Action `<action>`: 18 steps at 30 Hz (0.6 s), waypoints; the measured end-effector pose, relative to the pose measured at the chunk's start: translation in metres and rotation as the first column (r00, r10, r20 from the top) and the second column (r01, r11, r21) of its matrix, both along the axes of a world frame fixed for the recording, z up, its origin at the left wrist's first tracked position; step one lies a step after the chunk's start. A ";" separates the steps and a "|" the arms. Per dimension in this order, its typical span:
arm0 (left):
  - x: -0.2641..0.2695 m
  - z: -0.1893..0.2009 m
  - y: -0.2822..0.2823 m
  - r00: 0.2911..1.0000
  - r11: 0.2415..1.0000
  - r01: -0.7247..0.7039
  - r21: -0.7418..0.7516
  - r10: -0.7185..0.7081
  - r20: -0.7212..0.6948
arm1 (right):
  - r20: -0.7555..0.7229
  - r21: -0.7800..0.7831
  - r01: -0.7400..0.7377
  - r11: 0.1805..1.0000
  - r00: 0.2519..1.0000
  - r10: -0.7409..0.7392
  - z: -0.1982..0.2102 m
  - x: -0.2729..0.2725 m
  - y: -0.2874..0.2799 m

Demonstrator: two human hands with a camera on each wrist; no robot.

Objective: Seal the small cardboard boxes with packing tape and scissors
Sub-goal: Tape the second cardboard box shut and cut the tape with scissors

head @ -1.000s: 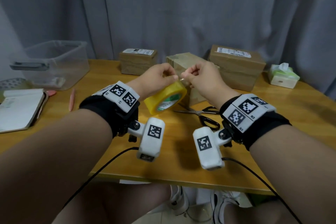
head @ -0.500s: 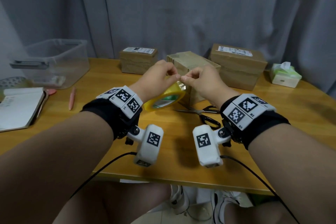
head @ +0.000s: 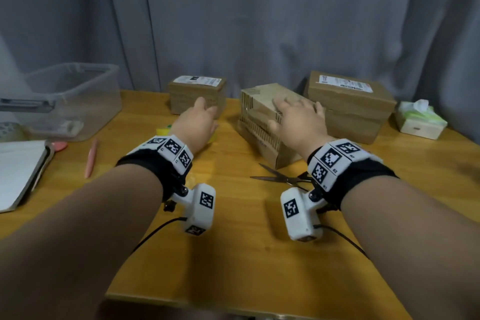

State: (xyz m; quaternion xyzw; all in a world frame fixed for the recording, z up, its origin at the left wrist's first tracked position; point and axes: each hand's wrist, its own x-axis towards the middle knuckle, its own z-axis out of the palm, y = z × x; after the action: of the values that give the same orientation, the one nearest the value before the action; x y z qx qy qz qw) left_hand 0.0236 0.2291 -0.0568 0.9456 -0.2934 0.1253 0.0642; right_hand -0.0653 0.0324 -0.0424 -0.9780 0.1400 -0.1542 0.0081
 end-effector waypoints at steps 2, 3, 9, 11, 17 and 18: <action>-0.002 -0.006 -0.006 0.999 0.994 -0.009 0.106 0.014 -0.045 | 0.008 -0.017 0.008 1.000 1.000 -0.008 -0.003 0.000 0.002; -0.005 -0.007 -0.009 0.999 0.987 -0.025 0.159 0.028 -0.018 | 0.011 -0.022 0.003 1.000 1.000 -0.003 -0.004 -0.001 0.003; -0.039 0.011 -0.058 0.897 0.850 0.438 -0.293 -0.434 0.082 | -0.069 0.097 -0.142 0.985 0.986 0.149 0.017 -0.013 -0.024; -0.044 0.008 -0.072 0.842 0.814 0.533 -0.232 -0.537 0.048 | -0.147 0.172 -0.110 0.979 0.980 0.136 0.020 -0.023 -0.037; -0.041 0.015 -0.097 0.894 0.879 0.448 -0.164 -0.445 0.060 | -0.094 0.263 -0.150 0.953 0.979 0.180 0.008 -0.022 -0.053; -0.042 0.018 -0.101 0.900 0.889 0.435 -0.143 -0.432 0.053 | -0.072 0.286 -0.138 0.948 0.984 0.165 0.007 -0.024 -0.054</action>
State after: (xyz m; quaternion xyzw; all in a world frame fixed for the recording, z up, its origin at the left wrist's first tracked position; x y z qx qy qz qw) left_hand -0.0183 0.1279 -0.0392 0.8473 -0.4873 0.1388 0.1591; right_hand -0.0889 -0.0219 -0.0351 -0.9811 0.0852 -0.0849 0.1515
